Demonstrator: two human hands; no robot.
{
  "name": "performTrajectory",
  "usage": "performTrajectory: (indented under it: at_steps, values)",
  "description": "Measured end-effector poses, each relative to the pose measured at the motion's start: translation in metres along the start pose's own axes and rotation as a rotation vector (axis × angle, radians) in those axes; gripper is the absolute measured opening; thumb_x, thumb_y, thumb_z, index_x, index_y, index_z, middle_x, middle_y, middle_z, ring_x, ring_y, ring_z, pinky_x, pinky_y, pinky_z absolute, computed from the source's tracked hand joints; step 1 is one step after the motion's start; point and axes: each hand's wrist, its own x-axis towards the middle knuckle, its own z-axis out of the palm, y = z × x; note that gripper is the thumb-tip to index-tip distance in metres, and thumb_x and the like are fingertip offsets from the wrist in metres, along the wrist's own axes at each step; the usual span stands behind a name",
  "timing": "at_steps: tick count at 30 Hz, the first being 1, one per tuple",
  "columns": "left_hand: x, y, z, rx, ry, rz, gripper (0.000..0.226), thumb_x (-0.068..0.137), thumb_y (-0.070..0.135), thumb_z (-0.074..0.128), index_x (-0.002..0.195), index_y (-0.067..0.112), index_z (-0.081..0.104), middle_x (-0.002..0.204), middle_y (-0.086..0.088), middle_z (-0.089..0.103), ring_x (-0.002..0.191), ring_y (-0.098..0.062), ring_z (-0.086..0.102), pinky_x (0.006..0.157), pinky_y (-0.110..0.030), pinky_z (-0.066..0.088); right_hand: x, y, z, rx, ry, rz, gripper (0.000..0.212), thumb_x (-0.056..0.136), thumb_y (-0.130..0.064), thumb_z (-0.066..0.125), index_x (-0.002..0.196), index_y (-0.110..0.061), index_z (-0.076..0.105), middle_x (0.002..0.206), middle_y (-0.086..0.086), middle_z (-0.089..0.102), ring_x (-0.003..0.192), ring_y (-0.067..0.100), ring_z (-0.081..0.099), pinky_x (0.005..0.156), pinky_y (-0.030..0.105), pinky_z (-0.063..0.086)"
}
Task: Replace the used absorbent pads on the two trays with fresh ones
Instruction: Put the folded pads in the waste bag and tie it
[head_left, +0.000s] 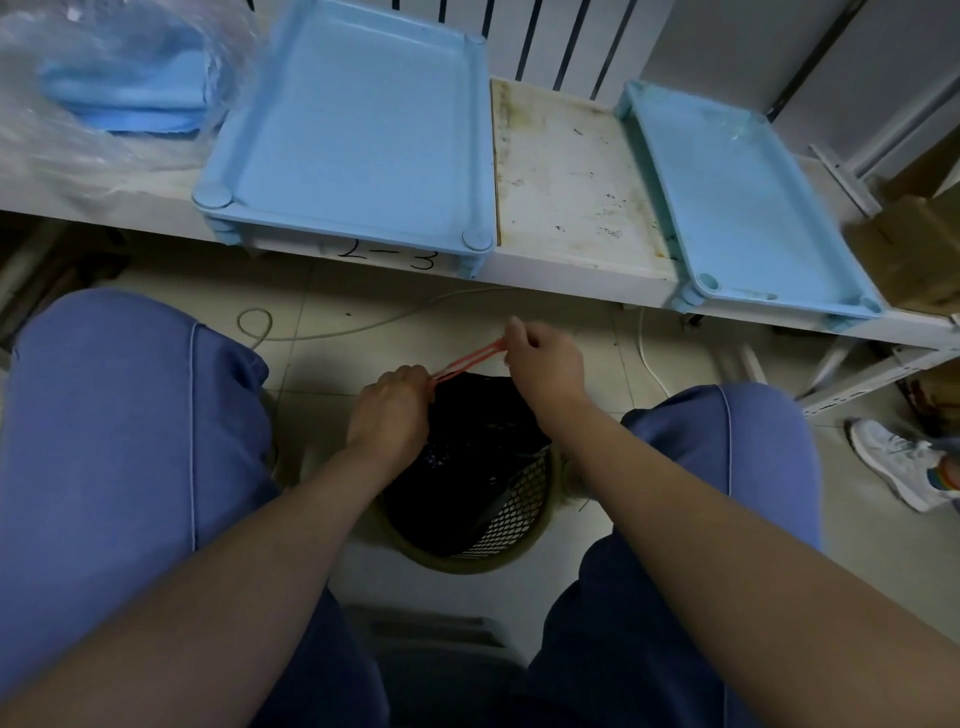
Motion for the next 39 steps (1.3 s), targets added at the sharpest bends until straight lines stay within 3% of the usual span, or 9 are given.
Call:
performTrajectory:
  at_steps: [3, 6, 10, 18, 21, 24, 31, 36, 39]
  values:
    - [0.002, -0.004, 0.000, -0.038, -0.011, -0.084, 0.013, 0.093, 0.008, 0.040, 0.093, 0.009, 0.053, 0.097, -0.011, 0.059, 0.090, -0.031, 0.056, 0.069, -0.035, 0.038, 0.016, 0.015, -0.014, -0.100, 0.094, 0.111, 0.032, 0.097, -0.026, 0.040, 0.095, -0.008, 0.066, 0.094, 0.011, 0.067, 0.093, 0.029, 0.061, 0.084, 0.037, 0.050]
    - [0.003, -0.009, 0.003, -0.089, -0.017, -0.159, 0.030, 0.102, 0.025, 0.031, 0.093, 0.007, 0.053, 0.099, -0.016, 0.061, 0.092, -0.034, 0.056, 0.069, -0.034, 0.035, 0.023, 0.034, -0.029, -0.351, -0.116, 0.318, 0.027, 0.097, -0.016, 0.039, 0.096, -0.001, 0.062, 0.115, 0.016, 0.062, 0.101, 0.031, 0.058, 0.090, 0.034, 0.047]
    - [0.001, -0.008, 0.004, -0.122, 0.005, -0.208, 0.040, 0.103, 0.036, 0.027, 0.097, 0.005, 0.052, 0.099, -0.020, 0.063, 0.094, -0.038, 0.057, 0.069, -0.035, 0.035, 0.014, 0.058, -0.034, -0.108, -0.312, 0.474, 0.060, 0.094, -0.048, 0.047, 0.128, 0.002, 0.052, 0.126, 0.015, 0.058, 0.110, 0.032, 0.057, 0.099, 0.042, 0.047]
    - [-0.002, -0.003, 0.001, -0.287, 0.035, -0.356, 0.036, 0.098, 0.040, 0.041, 0.115, 0.008, 0.042, 0.109, -0.018, 0.061, 0.105, -0.039, 0.057, 0.079, -0.040, 0.044, 0.010, 0.059, -0.023, -0.150, -0.232, 0.299, 0.029, 0.092, -0.032, 0.057, 0.083, -0.009, 0.070, 0.092, 0.008, 0.072, 0.082, 0.023, 0.063, 0.087, 0.038, 0.052]
    - [-0.005, 0.008, -0.002, -0.183, 0.255, -0.238, 0.075, 0.089, 0.046, 0.054, 0.143, 0.003, 0.025, 0.141, -0.019, 0.038, 0.132, -0.034, 0.036, 0.110, -0.047, 0.031, 0.007, 0.056, -0.029, -0.092, -0.170, 0.191, 0.025, 0.092, -0.030, 0.057, 0.069, -0.021, 0.061, 0.078, 0.001, 0.070, 0.082, 0.020, 0.064, 0.083, 0.036, 0.051]
    - [-0.009, 0.029, -0.013, -0.094, 0.349, -0.018, 0.086, 0.088, 0.053, 0.051, 0.148, 0.005, 0.014, 0.150, -0.016, 0.025, 0.142, -0.030, 0.021, 0.118, -0.047, 0.009, 0.005, 0.049, -0.035, 0.047, -0.156, 0.140, 0.014, 0.092, -0.032, 0.058, 0.087, -0.020, 0.061, 0.074, -0.005, 0.066, 0.075, 0.012, 0.062, 0.069, 0.025, 0.049]
    - [-0.010, 0.079, 0.000, -0.150, -0.100, 0.288, 0.115, 0.078, 0.061, 0.061, 0.150, 0.011, -0.014, 0.158, -0.001, 0.015, 0.148, -0.017, 0.004, 0.120, -0.042, -0.005, -0.007, 0.043, -0.041, 0.072, -0.209, -0.036, 0.022, 0.096, -0.031, 0.050, 0.095, -0.013, 0.063, 0.077, -0.002, 0.067, 0.062, 0.005, 0.058, 0.056, 0.019, 0.041]
    - [-0.003, 0.096, 0.010, -0.041, -0.102, 0.316, 0.043, 0.093, 0.047, 0.047, 0.128, 0.023, 0.050, 0.119, 0.004, 0.061, 0.121, -0.018, 0.049, 0.119, -0.044, 0.005, -0.008, 0.047, -0.048, 0.127, -0.209, -0.079, 0.022, 0.094, -0.034, 0.054, 0.102, -0.014, 0.057, 0.085, -0.001, 0.065, 0.075, 0.010, 0.061, 0.060, 0.020, 0.044]
    - [-0.002, 0.092, 0.009, 0.115, -0.076, 0.343, 0.029, 0.098, 0.034, 0.038, 0.111, 0.021, 0.061, 0.106, 0.001, 0.065, 0.110, -0.021, 0.053, 0.118, -0.041, 0.012, -0.003, 0.053, -0.050, 0.102, -0.170, -0.078, 0.023, 0.095, -0.031, 0.054, 0.106, -0.012, 0.057, 0.088, -0.002, 0.061, 0.074, 0.008, 0.057, 0.059, 0.017, 0.043]
